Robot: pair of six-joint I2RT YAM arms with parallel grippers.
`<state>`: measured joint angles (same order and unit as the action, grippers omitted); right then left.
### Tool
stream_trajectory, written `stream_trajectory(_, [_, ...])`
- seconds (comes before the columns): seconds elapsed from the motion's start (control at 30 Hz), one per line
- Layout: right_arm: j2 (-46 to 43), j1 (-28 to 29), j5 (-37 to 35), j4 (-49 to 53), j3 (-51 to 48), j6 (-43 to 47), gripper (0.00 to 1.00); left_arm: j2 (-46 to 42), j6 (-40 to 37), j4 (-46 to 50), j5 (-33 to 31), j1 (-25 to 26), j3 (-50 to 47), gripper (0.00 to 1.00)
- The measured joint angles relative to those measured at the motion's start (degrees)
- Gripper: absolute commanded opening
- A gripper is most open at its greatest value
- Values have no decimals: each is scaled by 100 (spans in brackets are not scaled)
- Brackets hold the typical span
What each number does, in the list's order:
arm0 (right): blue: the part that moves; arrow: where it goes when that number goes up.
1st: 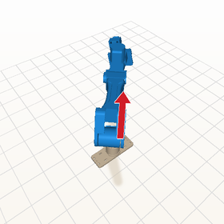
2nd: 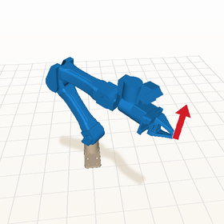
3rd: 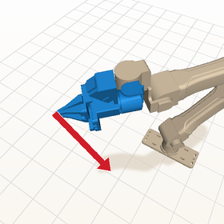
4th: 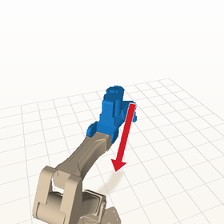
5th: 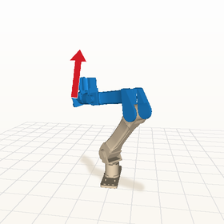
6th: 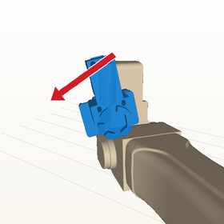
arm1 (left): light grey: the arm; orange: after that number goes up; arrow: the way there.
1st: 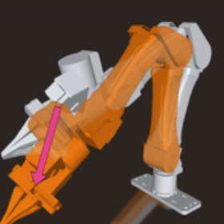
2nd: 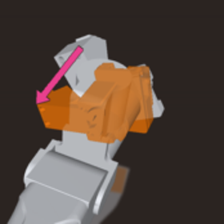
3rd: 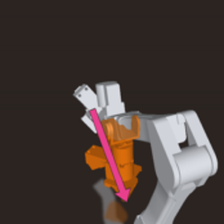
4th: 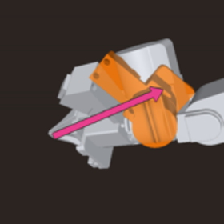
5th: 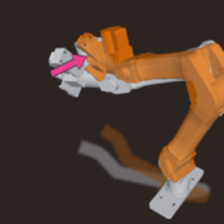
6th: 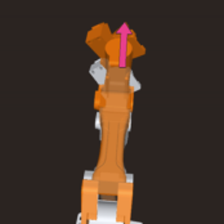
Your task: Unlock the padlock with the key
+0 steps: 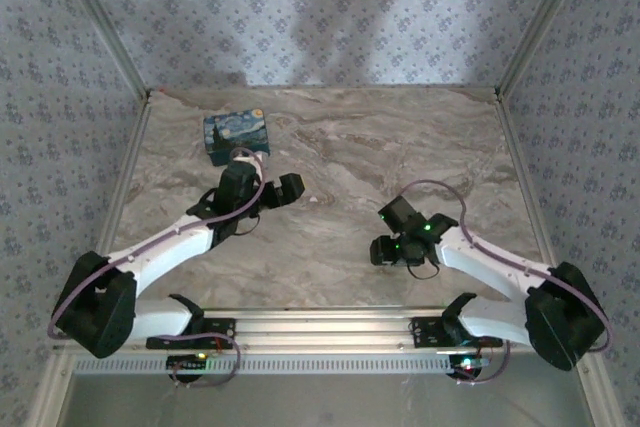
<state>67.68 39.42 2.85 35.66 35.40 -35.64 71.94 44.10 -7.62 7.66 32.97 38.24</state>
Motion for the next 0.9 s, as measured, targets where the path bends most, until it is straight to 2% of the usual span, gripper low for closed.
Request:
stream_trajectory(0.3, [560,221,-7,-118,7,-149,43,22,20,-37,-83,17,11,98])
stream_trajectory(0.9, [949,439,-74,-155,142,-210,21,22,15,-31,-170,17,11,98])
